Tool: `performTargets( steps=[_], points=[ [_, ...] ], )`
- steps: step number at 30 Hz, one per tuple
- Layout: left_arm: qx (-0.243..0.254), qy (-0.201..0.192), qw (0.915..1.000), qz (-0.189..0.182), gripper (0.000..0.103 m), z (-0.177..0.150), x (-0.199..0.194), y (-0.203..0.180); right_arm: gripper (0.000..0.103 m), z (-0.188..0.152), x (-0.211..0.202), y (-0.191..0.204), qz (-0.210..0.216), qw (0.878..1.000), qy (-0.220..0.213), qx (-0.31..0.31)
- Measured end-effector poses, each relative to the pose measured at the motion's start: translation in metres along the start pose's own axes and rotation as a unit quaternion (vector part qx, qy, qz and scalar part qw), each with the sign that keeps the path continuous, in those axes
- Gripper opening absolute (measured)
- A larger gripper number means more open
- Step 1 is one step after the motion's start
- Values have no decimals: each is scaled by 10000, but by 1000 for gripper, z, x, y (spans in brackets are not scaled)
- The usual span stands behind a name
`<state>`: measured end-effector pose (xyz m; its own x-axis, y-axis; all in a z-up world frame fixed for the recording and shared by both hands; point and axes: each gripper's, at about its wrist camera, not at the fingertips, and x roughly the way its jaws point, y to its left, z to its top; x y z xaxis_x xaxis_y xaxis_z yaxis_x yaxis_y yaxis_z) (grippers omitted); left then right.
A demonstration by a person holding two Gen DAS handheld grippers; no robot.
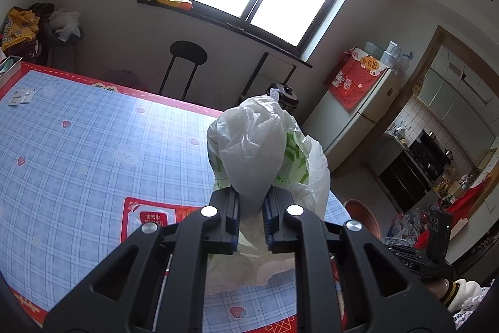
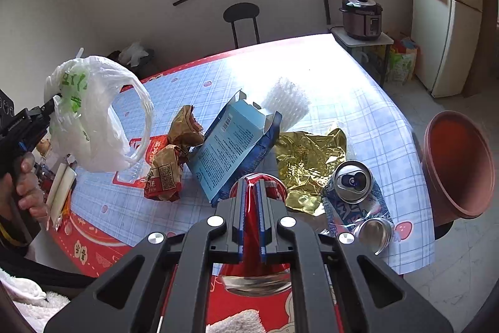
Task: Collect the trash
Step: 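Carry the red can to the terracotta bin with the right gripper while the left holds the bag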
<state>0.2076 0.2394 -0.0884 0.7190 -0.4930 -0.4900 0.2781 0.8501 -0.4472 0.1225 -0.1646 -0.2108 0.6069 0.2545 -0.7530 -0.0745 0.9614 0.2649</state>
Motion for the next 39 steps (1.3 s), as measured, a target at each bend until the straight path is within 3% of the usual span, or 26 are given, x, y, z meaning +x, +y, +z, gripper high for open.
performTargets(
  steps=[9,16,20,26,30,39],
  points=[
    [240,-4,9993,-285,15,16,19,-20,9,17,-18,3,-150,9996,-251,-16],
    [508,217,9979,-341,15,7,43,-74,9,24,-38,-36,-90,9985,-539,78],
    [691,322,9967,-289,15,1,62,-123,9,36,-60,-74,-15,9971,-756,48],
    [1109,630,9905,-523,15,-12,116,-222,9,60,-106,-147,-85,9930,-1176,-83],
    [1199,984,9844,-826,16,-28,172,-289,9,70,-135,-203,-298,9904,-1347,-126],
    [1603,1742,9611,-1426,15,-81,319,-437,9,65,-184,-321,-988,9840,-1481,107]
  ],
)
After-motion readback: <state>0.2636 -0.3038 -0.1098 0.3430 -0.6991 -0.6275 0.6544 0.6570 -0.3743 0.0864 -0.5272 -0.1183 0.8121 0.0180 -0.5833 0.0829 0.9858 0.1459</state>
